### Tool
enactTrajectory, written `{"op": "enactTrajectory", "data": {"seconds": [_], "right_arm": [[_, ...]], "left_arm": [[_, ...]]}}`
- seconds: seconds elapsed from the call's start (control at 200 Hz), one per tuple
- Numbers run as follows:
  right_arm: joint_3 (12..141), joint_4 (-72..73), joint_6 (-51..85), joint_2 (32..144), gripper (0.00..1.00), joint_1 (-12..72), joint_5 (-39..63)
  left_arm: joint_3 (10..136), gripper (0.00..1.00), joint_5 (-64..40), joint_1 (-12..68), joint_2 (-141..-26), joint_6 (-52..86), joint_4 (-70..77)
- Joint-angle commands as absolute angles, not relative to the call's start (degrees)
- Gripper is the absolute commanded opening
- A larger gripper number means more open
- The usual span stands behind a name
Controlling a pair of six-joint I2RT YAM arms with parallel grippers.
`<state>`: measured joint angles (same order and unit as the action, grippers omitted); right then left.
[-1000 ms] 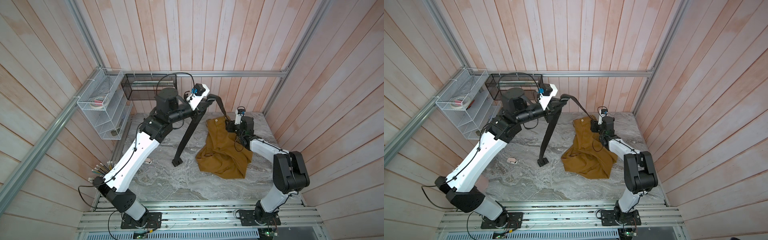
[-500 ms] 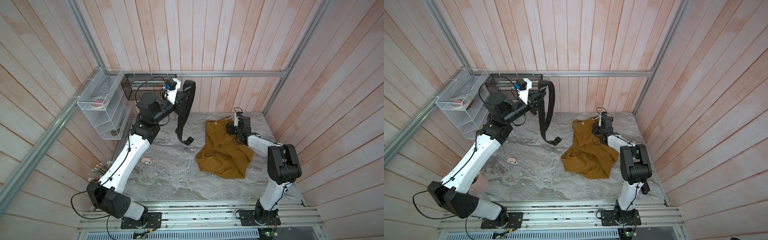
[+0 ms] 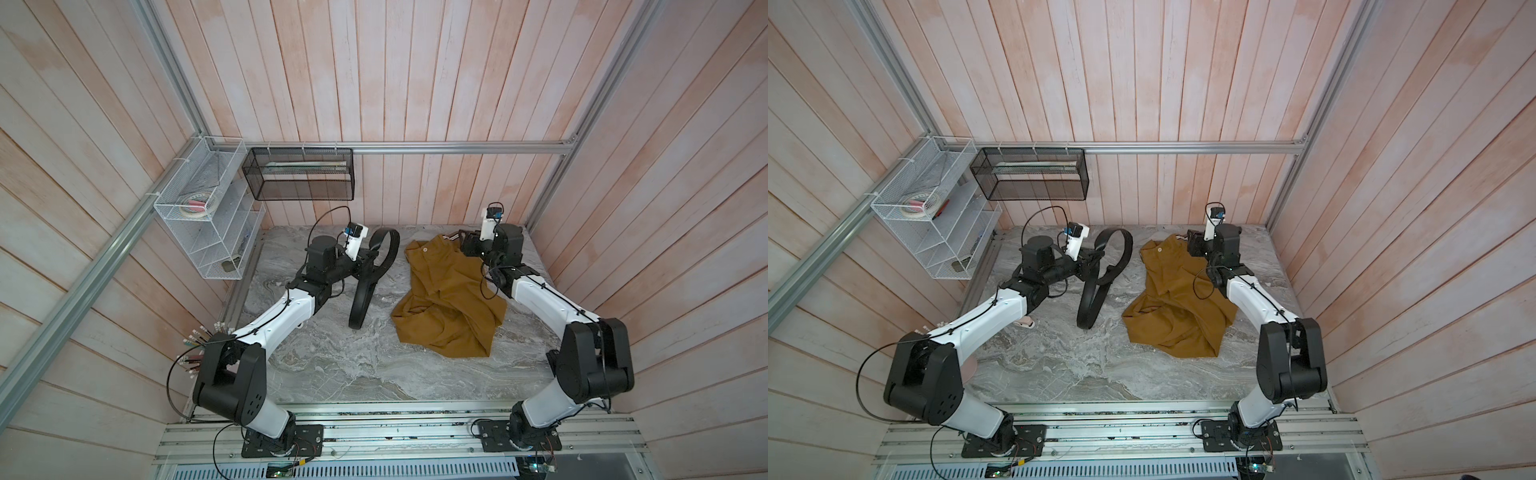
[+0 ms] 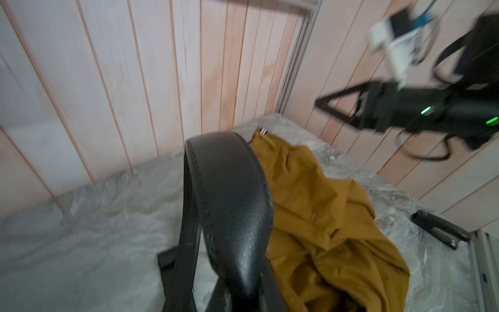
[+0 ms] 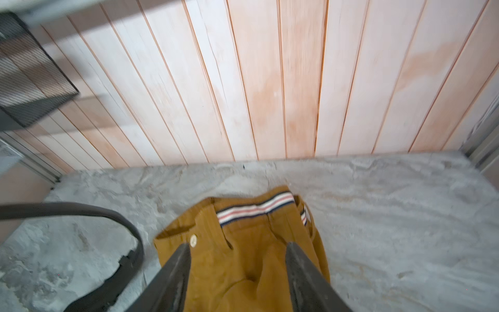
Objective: Remove the belt from the trousers
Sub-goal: Place the belt at the center of the board.
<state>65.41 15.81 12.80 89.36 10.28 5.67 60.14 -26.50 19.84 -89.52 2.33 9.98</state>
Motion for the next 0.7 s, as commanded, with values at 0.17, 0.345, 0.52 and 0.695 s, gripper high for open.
{"op": "enactTrajectory", "data": {"seconds": [0.17,0.345,0.52,0.695], "right_arm": [[52.9,24.91,13.17,76.24,0.69,9.77,-3.19],[40.63,28.98,14.33,67.35,0.84,7.81,-13.54],[36.16,24.81,19.01,62.76,0.9,3.13,-18.48],[32.26,27.06,17.3,60.08,0.9,2.44,-18.61]], "left_arm": [[55.73,0.44,-17.29,14.58,-91.41,8.68,13.33],[57.73,0.98,-15.93,12.46,-89.76,5.17,8.85],[62.58,1.0,-11.91,11.01,-86.54,-0.16,0.63],[68.64,1.0,-5.05,8.85,-83.97,-4.57,-11.07]]}}
